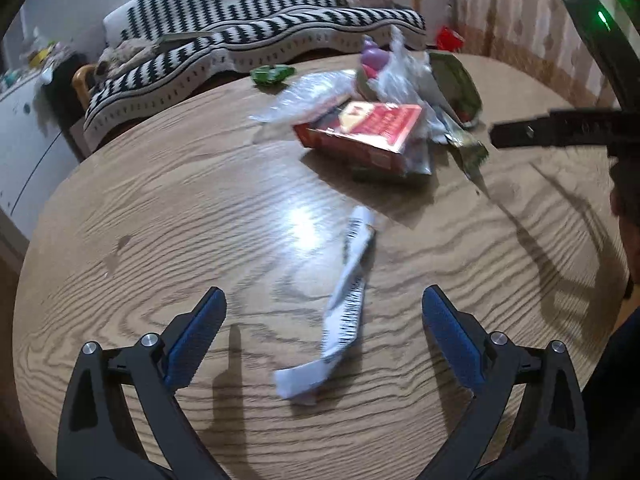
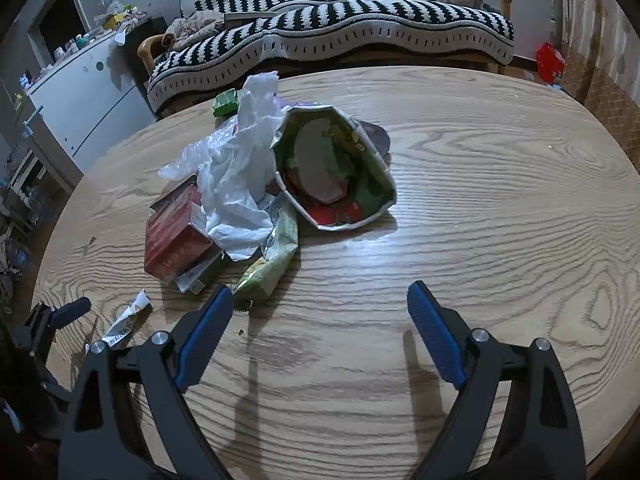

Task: Collect trash
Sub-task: 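Grasp the white barcode paper strip with the left tool while the right tool grasps the foil snack wrapper, then carry both items over the black bin and open both tools to release them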

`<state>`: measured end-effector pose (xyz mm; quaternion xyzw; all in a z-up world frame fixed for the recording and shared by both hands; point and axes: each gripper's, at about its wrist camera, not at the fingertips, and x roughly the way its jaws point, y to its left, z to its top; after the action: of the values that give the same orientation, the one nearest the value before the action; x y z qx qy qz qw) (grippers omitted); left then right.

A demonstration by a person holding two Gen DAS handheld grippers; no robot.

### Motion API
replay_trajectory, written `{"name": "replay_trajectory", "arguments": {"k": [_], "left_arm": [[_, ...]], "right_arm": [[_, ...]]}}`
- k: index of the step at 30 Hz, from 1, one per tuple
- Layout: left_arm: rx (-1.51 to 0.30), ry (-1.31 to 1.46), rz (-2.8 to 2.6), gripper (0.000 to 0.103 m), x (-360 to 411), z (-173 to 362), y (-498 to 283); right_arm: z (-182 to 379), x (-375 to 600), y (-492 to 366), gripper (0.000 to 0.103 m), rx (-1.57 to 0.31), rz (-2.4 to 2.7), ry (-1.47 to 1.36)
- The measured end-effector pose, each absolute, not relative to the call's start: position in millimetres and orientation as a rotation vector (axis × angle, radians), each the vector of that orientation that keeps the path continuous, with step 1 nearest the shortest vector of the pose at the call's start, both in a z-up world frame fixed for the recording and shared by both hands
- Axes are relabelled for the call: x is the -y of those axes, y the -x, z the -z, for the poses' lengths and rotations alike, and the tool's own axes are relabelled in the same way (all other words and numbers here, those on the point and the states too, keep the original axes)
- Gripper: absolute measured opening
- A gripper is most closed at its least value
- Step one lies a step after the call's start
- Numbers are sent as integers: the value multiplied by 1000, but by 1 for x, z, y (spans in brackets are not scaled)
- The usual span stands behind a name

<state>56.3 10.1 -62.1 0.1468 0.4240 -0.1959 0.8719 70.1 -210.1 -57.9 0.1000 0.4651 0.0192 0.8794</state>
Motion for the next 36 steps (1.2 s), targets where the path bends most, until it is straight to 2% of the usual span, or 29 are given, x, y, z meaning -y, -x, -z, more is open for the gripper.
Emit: {"name": "replay_trajectory", "arguments": {"k": [2, 3, 4, 5, 6, 13, 14, 17, 18, 20, 21, 36], "left_arm": [[-888, -277, 443, 78, -10, 62, -54], [-896, -257, 461, 65, -10, 62, -54], [-891, -259, 454, 47, -10, 60, -52], [-884, -265, 453, 35, -10, 59, -51], [-883, -270, 449, 13, -10, 59, -50], [-894, -261, 417, 12, -17, 59, -48], [-895, -259, 417, 12, -18, 59, -48], [-901, -250, 408, 12, -21, 58, -51], [-903, -246, 404, 12, -22, 58, -52], [-910, -235, 397, 12, -23, 58, -54], [-914, -230, 391, 12, -23, 58, -55], [-855, -162, 415, 12, 18, 26, -58]], "right_arm": [[60, 208, -73, 86, -977, -43, -206], [61, 206, -75, 86, -980, -45, -204], [62, 205, -77, 86, -983, -46, -202], [63, 204, -79, 86, -988, -47, -200], [64, 202, -80, 86, -990, -49, -200], [71, 191, -91, 86, -1008, -58, -184], [73, 189, -93, 84, -1014, -57, -182], [76, 186, -97, 72, -1021, -46, -159], [76, 185, -97, 65, -1018, -44, -149], [75, 184, -95, 38, -1012, -48, -136], [75, 185, -94, 15, -1012, -58, -136], [47, 221, -40, 13, -962, -165, -184]]}}
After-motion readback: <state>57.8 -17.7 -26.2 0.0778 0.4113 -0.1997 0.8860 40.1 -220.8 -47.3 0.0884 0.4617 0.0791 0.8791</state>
